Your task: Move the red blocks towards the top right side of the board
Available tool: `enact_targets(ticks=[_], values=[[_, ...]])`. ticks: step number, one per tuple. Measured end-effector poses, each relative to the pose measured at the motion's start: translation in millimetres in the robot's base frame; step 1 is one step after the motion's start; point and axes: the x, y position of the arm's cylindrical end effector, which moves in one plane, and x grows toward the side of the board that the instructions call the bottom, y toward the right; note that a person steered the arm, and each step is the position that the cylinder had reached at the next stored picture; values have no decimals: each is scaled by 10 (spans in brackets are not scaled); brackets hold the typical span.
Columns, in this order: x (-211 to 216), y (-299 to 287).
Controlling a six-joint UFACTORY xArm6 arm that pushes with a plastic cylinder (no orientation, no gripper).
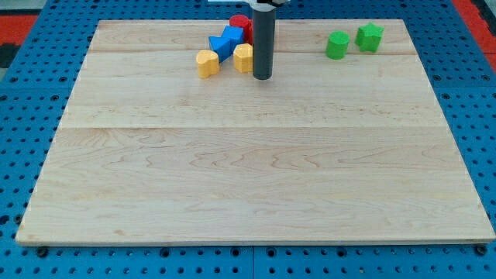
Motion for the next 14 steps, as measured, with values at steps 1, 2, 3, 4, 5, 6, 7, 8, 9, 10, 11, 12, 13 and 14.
enact_targets(ticks=[1, 2, 3, 4, 5, 6, 7, 8, 9, 10, 11, 12, 13, 14], values=[[-372, 256], [-967, 241], [-1090, 207], [-1105, -46], [-1206, 211], [-1322, 175], [-1330, -777], [-1138, -1670], [-1105, -1780], [-973, -1897], [-1152, -2015], [-1052, -2066], [-1071, -2162], [-1168, -2462]])
